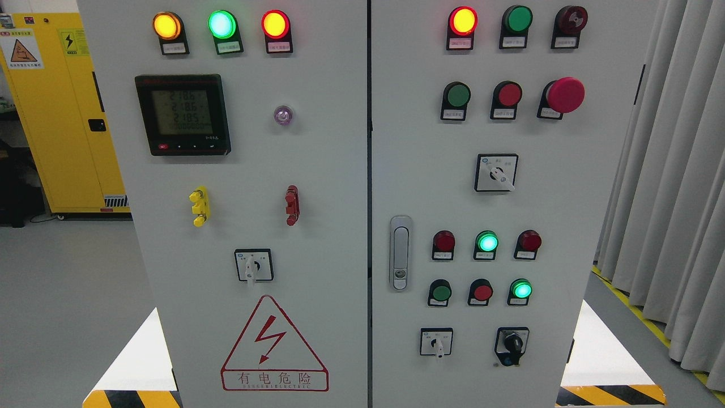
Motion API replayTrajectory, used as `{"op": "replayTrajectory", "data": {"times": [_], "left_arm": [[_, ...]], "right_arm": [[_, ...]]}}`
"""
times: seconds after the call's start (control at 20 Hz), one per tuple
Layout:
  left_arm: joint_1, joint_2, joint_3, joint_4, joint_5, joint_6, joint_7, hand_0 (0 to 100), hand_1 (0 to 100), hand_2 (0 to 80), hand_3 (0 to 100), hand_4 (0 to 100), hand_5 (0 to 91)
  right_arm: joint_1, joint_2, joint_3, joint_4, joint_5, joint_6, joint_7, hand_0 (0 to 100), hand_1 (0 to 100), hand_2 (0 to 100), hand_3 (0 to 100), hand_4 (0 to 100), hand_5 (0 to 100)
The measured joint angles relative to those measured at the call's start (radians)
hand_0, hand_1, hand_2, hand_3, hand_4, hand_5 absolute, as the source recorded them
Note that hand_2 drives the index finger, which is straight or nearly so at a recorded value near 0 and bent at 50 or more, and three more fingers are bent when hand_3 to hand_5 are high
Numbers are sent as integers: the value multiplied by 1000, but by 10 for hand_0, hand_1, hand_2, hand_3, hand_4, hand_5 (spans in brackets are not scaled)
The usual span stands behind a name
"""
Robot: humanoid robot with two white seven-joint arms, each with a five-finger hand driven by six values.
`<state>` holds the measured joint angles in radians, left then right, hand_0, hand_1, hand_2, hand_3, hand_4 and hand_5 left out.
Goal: Turn on light switch 1
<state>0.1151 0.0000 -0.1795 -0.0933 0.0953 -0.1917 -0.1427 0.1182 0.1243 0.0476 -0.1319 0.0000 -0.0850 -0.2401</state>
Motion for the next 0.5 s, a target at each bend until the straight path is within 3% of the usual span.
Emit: {"op": "replayTrajectory", "data": {"times": [0.5], "left_arm": [[5,0,1,-4,4,0,-4,145,113,0,0,0,0]], "right_arm": [[0,0,0,0,0,0,0,0,500,40,0,0,0]]}}
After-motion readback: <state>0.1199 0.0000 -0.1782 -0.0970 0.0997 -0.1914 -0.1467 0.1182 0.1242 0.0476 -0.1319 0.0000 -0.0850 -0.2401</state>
